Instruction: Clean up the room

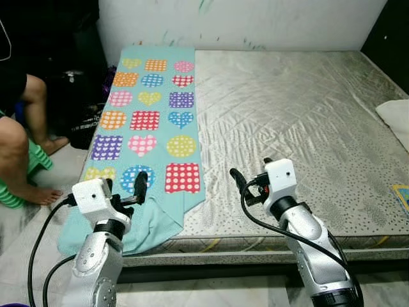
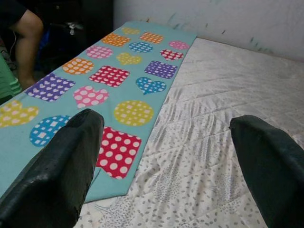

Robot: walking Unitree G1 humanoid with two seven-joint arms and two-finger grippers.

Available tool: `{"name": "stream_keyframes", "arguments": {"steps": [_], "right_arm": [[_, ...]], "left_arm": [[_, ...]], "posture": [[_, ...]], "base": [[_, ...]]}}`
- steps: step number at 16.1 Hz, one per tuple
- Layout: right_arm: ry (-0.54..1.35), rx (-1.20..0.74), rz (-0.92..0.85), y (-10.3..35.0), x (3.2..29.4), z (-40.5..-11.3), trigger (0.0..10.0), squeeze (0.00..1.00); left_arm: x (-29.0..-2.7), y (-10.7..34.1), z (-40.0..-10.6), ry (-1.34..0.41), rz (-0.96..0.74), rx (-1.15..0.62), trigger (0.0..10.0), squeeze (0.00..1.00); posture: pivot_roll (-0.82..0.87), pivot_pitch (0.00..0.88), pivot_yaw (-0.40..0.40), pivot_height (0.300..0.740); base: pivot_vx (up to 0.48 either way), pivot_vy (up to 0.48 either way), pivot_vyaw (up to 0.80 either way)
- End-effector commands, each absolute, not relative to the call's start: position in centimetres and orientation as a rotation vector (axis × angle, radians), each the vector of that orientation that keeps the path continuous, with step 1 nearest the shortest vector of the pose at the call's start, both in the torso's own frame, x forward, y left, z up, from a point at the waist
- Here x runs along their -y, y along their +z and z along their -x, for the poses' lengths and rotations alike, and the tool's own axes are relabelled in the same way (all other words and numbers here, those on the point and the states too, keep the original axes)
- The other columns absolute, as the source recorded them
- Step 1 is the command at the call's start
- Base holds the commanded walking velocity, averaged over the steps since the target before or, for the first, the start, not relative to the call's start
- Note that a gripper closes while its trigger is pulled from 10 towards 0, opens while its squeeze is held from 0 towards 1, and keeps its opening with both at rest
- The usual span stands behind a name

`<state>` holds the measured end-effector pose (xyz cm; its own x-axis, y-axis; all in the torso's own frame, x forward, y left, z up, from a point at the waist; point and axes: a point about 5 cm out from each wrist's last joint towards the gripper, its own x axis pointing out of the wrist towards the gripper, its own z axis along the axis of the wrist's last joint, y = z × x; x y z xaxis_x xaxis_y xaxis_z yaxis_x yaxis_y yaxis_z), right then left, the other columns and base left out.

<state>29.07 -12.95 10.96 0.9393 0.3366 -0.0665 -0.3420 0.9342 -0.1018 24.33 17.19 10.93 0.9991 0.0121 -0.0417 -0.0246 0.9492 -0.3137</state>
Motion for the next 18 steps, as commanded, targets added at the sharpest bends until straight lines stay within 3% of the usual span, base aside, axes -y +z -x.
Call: {"name": "stream_keyframes", "arguments": {"steps": [1, 9, 18], "right_arm": [[0.335, -0.049, 0.107, 11.13, 13.12, -28.93, 10.0, 0.0], [0.334, -0.053, 0.126, 11.41, 13.29, -29.4, 10.0, 0.0], [0.326, -0.052, 0.13, 11.47, 13.53, -29.59, 10.0, 0.0]], "left_arm": [[-17.14, 11.26, -24.22, 0.003, 0.315, -0.03, 10.0, 0.0], [-16.9, 11.41, -24.53, 0.01, 0.32, -0.032, 10.0, 0.0], [-16.86, 11.0, -24.6, 0.045, 0.334, -0.068, 10.0, 0.0]], "posture": [[-0.11, 0.086, -0.009, 0.74], [-0.11, 0.078, -0.015, 0.74], [-0.11, 0.082, -0.022, 0.74]], "base": [[0.289, 0.0, 0.0], [0.284, 0.0, 0.0], [0.0, 0.0, 0.0]]}}
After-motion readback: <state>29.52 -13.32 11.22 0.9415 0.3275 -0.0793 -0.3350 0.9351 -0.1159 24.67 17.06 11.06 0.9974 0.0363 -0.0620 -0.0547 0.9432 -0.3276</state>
